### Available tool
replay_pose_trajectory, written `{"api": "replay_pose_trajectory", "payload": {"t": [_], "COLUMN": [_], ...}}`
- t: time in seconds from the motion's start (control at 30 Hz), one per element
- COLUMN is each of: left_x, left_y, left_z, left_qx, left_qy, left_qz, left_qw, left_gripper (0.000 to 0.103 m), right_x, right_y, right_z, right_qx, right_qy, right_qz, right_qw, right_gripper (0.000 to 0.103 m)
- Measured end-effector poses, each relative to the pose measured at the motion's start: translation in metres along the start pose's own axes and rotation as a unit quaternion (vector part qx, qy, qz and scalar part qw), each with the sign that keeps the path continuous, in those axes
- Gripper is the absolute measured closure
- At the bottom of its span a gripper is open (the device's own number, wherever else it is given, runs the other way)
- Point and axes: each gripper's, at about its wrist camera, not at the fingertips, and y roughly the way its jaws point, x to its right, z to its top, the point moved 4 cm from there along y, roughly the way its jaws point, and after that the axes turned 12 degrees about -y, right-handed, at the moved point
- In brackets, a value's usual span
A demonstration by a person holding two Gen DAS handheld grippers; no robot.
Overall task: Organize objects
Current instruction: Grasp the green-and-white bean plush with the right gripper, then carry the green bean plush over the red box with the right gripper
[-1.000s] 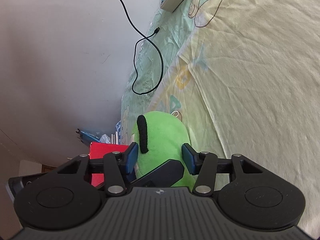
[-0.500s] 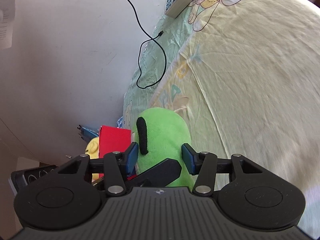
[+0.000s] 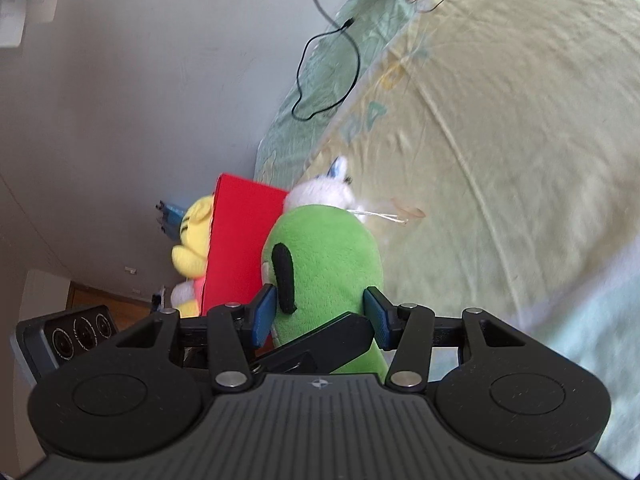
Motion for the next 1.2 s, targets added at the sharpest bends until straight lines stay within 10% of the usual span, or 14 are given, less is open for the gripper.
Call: {"api": "replay_pose_trajectory", "payload": {"t": [0.63, 1.2], "left_x": [-0.098, -0.185], "left_y": [-0.090, -0.188], "left_z": [-0.055, -0.066], "left_qx": [0.040, 0.100], "left_qy": [-0.073, -0.096], "left_qz": [0.058, 0.110], "left_qw": [0.9949, 0.9843], "left_gripper": [0.004, 0.004], "right_x": [-0.092, -0.186], "right_y": [0.084, 0.158], "right_z": [-0.058, -0.075], "right_qx": [-0.132, -0.156], "right_qy": [-0.106, -0.166], "right_qz": [0.052, 0.120], "right_qw": [0.984, 0.966], "right_gripper": [0.052, 0.052]}}
